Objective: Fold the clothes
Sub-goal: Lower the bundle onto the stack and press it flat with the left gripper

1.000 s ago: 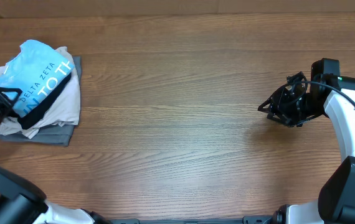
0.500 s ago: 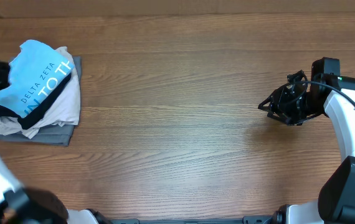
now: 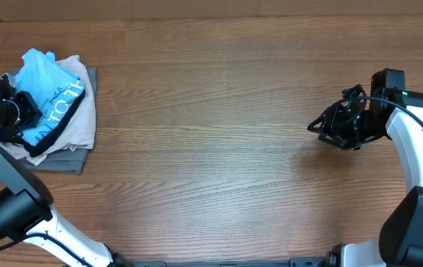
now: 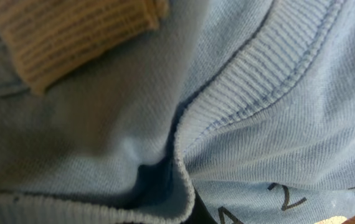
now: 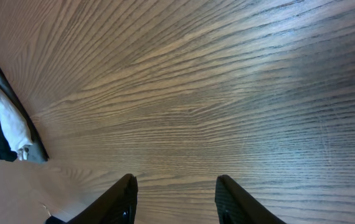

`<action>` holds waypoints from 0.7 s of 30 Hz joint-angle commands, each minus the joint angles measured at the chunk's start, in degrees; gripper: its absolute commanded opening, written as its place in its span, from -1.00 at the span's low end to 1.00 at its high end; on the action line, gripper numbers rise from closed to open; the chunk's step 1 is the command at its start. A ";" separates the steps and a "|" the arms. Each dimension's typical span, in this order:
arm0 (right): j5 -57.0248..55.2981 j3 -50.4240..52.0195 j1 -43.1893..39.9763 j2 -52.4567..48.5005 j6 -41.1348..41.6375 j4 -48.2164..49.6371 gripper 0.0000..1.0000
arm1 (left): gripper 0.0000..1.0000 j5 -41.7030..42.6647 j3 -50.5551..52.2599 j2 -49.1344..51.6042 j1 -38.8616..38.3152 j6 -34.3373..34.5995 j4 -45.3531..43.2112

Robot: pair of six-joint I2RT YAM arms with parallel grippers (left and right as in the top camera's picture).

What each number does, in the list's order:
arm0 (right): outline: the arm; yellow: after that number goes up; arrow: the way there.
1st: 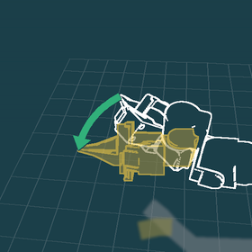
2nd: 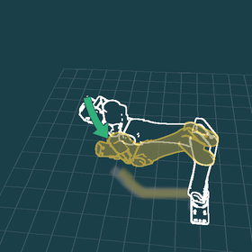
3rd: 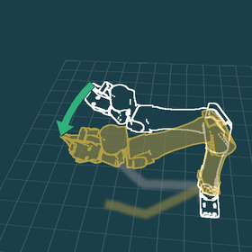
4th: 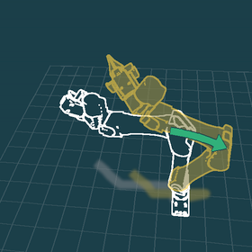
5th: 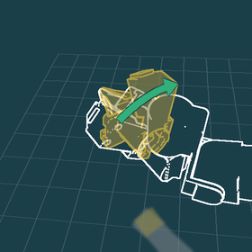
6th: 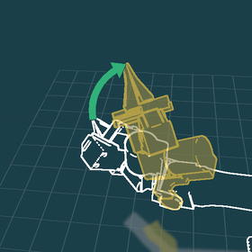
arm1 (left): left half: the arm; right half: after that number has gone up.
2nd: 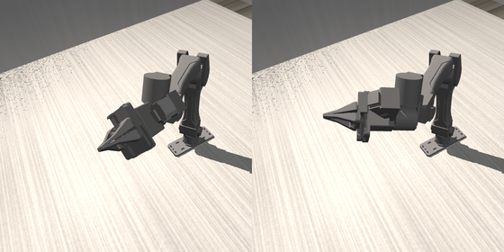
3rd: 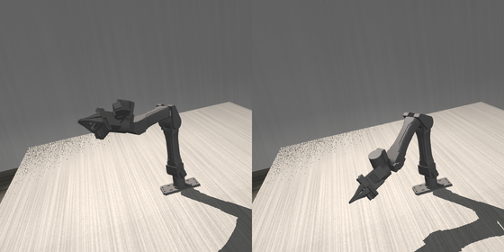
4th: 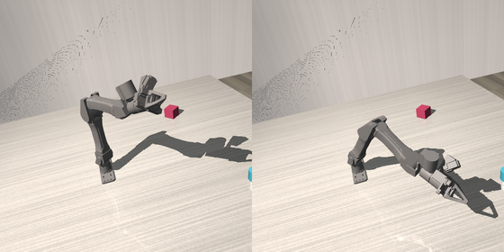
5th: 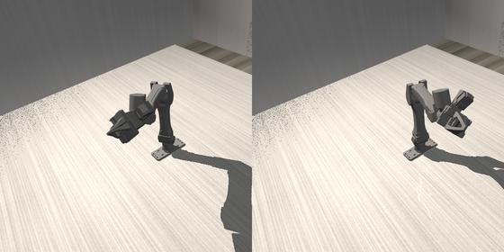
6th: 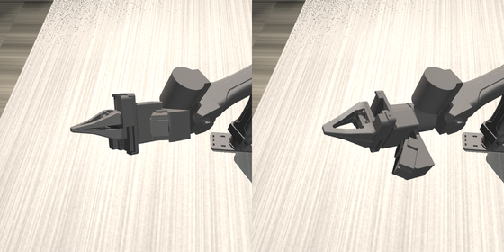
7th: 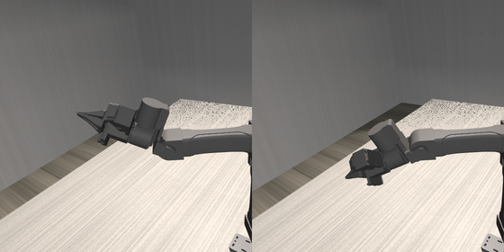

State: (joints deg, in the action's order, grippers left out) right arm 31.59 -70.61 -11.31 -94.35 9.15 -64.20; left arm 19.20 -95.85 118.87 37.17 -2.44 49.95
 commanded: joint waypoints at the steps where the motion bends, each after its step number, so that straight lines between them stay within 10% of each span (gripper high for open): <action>1: 0.70 -1.27 0.04 0.74 -0.42 0.00 -0.11 | -0.92 -4.33 -1.60 -1.36 0.79 1.38 2.03; 13: 0.70 -1.27 0.04 0.83 -0.68 0.94 -0.11 | -0.24 10.56 -15.56 -25.27 -0.63 -0.66 16.48; 17: 0.70 -1.36 0.04 2.43 -0.70 2.60 -0.19 | 0.78 13.84 -15.58 -33.42 -4.76 -3.96 21.75; 21: 0.76 -1.97 0.04 8.17 -1.99 4.55 -0.15 | 1.00 10.78 -15.58 -39.76 -11.78 -6.60 28.55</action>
State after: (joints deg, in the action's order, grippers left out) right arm 31.59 -70.61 -11.31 -92.25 8.58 -60.55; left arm 29.82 -111.61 80.77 29.02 -5.61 76.18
